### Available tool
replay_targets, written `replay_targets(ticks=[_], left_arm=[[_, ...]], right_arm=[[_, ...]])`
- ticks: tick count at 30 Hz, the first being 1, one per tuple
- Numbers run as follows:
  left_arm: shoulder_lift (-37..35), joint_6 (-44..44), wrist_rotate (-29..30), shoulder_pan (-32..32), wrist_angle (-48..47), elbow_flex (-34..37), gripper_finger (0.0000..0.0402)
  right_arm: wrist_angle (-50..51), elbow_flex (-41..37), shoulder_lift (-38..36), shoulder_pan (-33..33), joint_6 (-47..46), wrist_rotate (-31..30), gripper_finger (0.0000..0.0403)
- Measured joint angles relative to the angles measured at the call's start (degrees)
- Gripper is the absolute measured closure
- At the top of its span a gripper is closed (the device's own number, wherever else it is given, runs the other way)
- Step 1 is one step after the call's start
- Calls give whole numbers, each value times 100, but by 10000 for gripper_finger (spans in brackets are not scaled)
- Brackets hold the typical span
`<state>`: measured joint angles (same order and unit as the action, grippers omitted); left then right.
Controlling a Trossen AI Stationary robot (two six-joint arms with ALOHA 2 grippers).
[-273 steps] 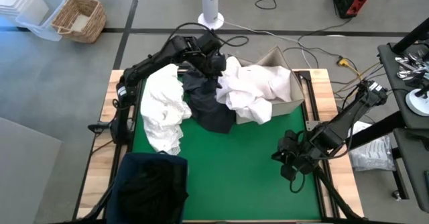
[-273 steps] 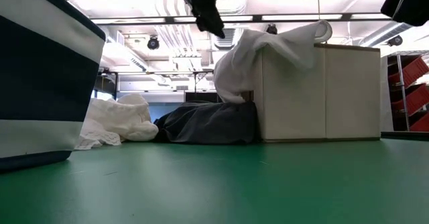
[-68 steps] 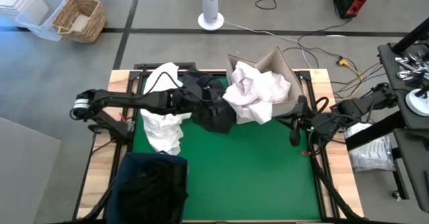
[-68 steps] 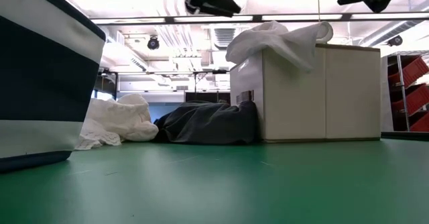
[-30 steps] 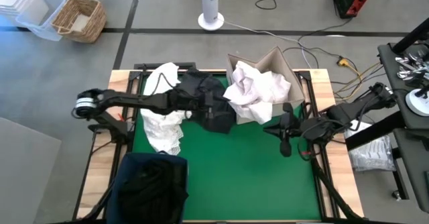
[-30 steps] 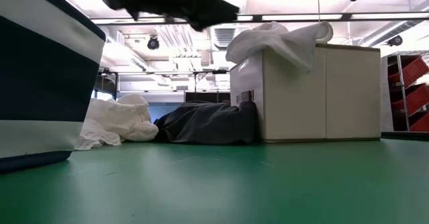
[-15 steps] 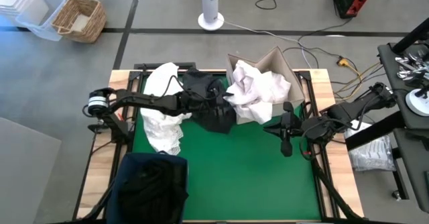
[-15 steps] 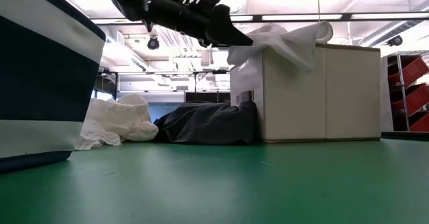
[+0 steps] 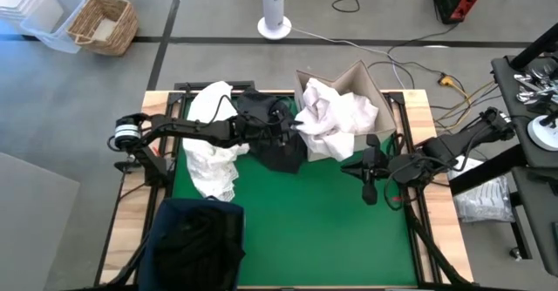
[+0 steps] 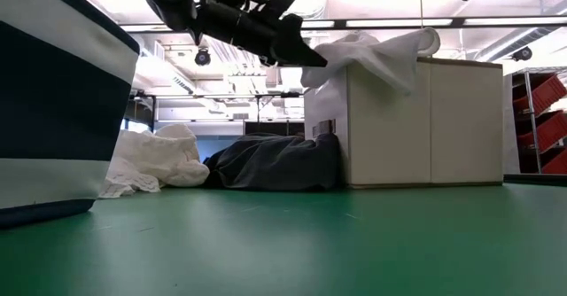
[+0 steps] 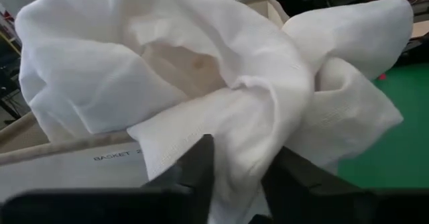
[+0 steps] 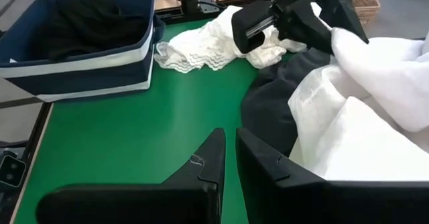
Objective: Sort clothes
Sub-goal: Put the bottom white shirt into the brown laundry organizer
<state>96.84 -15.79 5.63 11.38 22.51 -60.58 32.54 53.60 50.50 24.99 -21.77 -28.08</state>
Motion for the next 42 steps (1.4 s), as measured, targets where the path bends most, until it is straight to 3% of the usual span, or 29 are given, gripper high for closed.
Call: replay_targets(ticks=[5, 10, 18, 27, 35, 42], left_arm=[[0, -21, -17, 0, 133, 4, 393], [-7, -157, -352, 22, 168, -323, 399], [76, -778, -847, 163, -800, -1688, 401], [312, -222, -2108, 938, -1204, -2787, 401], [1578, 860, -2304, 1528, -1817, -4141, 402], [2729, 544, -2589, 1515, -3425, -5874, 402]], right_arm=[[10, 0, 22, 0, -23, -2, 375], [1, 0, 29, 0, -30, -2, 375], [17, 21, 20, 0, -11, -1, 374], [12, 37, -24, 0, 141, -2, 375], [-27, 39, -57, 0, 139, -20, 375], [-7, 39, -57, 0, 136, -22, 375]])
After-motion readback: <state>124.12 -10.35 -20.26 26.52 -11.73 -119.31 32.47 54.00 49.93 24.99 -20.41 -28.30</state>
